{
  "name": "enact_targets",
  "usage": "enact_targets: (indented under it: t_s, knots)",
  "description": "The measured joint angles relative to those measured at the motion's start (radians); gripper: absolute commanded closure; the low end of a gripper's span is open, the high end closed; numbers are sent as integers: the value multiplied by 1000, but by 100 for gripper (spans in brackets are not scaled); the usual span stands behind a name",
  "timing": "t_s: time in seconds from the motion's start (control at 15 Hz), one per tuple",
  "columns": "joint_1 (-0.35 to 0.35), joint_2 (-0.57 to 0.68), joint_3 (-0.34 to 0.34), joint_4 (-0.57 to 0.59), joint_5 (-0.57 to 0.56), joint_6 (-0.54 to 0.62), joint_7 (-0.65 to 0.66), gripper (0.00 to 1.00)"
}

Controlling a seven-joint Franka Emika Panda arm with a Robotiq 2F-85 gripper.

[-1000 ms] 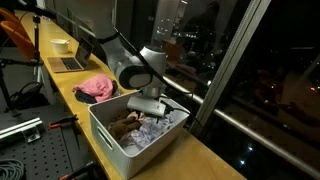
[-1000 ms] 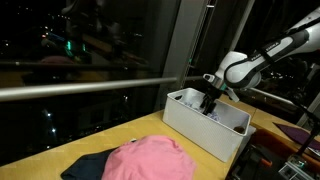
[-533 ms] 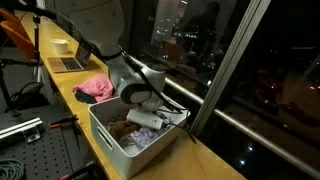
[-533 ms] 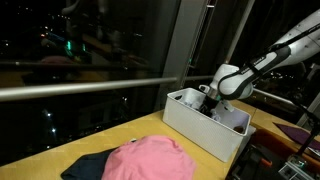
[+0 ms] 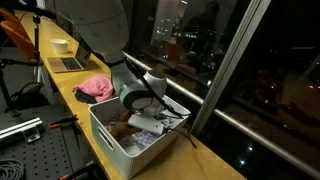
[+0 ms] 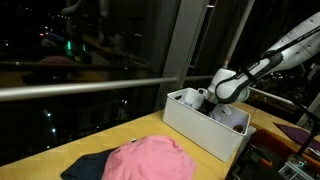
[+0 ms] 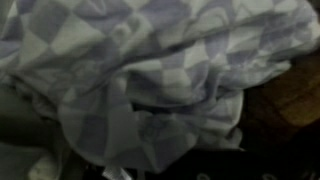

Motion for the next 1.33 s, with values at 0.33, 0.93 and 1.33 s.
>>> enact_targets:
  t_s: [0.33, 0.93, 1.33]
  knots:
    - [-2, -6, 0, -1, 0, 3, 3, 87]
    - [-3, -170, 0, -134, -4, 46, 31, 100]
    - [21, -501, -17, -294, -86, 55, 83, 100]
